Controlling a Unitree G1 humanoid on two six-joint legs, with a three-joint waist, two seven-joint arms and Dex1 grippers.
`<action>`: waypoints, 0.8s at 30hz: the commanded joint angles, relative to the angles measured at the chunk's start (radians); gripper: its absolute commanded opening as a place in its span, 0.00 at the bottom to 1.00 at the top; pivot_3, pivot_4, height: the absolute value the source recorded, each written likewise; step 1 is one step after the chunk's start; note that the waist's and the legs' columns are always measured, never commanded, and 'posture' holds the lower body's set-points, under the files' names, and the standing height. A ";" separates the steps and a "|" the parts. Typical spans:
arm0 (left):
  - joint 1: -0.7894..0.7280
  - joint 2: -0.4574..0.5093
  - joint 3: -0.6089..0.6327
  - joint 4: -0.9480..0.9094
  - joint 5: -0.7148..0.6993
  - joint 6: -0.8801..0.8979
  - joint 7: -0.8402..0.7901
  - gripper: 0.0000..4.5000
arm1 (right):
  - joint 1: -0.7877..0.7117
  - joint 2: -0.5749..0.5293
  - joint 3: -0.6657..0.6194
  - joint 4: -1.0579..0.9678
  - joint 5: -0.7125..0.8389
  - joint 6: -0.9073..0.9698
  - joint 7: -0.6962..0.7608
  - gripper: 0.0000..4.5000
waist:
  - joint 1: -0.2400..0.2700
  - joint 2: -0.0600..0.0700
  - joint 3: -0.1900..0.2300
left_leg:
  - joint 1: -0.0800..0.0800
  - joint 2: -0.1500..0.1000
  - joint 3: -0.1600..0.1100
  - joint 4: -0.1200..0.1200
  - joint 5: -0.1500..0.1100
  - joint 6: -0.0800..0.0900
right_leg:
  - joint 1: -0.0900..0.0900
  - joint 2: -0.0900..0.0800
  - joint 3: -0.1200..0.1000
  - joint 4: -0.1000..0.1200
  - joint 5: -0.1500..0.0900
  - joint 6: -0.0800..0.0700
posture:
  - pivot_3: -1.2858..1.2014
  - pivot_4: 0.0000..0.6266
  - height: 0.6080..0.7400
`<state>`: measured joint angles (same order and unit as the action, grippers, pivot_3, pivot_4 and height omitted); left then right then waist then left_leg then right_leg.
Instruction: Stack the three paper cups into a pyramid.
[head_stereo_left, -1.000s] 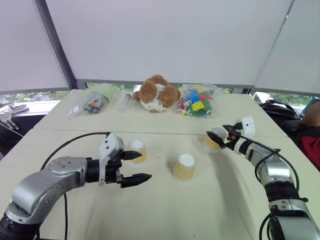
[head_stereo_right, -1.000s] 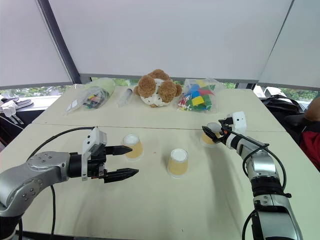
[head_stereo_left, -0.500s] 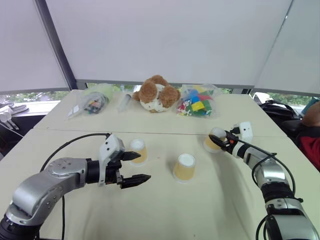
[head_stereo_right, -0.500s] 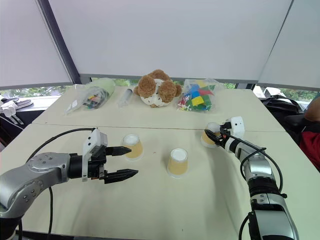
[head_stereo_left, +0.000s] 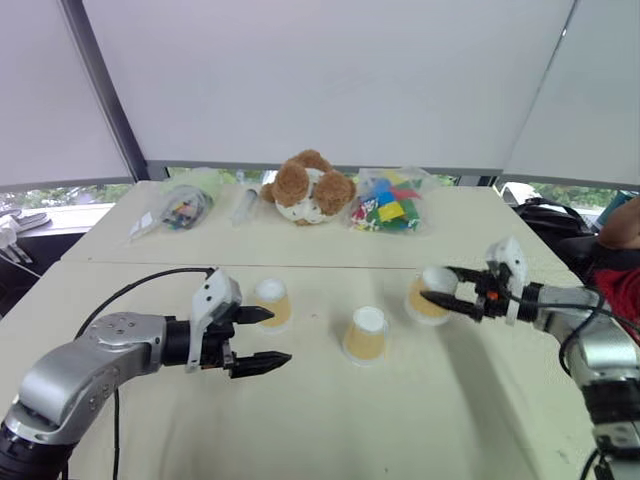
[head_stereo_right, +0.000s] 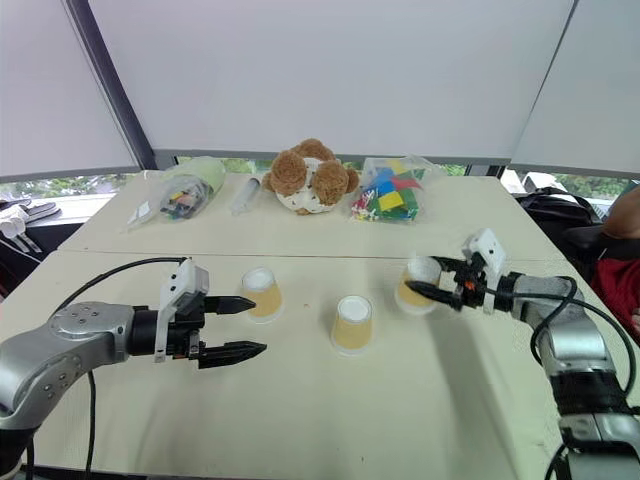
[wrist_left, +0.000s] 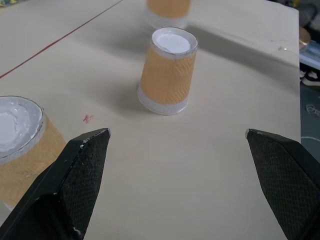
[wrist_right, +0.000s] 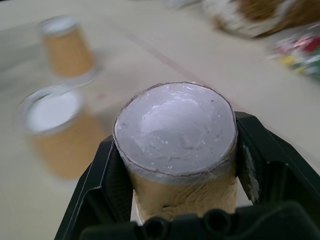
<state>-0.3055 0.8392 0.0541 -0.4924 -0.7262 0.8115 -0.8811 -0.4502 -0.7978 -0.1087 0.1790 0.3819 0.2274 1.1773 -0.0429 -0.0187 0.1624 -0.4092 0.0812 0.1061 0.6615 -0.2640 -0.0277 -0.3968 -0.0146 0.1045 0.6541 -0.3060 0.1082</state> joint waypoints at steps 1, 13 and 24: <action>0.007 -0.007 0.001 -0.030 0.003 -0.019 0.003 1.00 | 0.027 -0.019 0.006 -0.125 0.034 0.047 0.021 0.54 | -0.001 0.000 0.000 | 0.000 0.000 0.000 0.000 0.000 0.000 | 0.000 0.000 0.000 0.000 0.000 0.000 | 0.52 0.24 1.00; 0.008 -0.014 -0.004 -0.031 0.003 -0.016 0.007 1.00 | 0.093 0.033 0.041 -0.188 0.024 0.056 0.007 0.54 | 0.003 0.000 0.000 | 0.000 0.000 0.000 0.001 0.000 0.000 | 0.000 0.000 0.000 0.000 0.000 0.000 | 0.52 0.24 1.00; 0.011 -0.018 0.001 -0.043 -0.008 -0.006 0.023 1.00 | 0.071 0.055 0.068 -0.076 -0.024 -0.045 0.018 1.00 | 0.003 0.000 0.000 | 0.000 0.000 0.000 0.001 0.000 0.000 | 0.000 0.000 0.000 0.000 0.000 0.000 | 0.52 0.24 1.00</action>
<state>-0.2879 0.8203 0.0445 -0.5065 -0.7282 0.8063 -0.8631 -0.3615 -0.7443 -0.0266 0.1053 0.3571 0.2083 1.1895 -0.0400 -0.0190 0.1624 -0.4092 0.0811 0.1057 0.6623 -0.2640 -0.0276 -0.3964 -0.0146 0.1045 0.6541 -0.3061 0.1079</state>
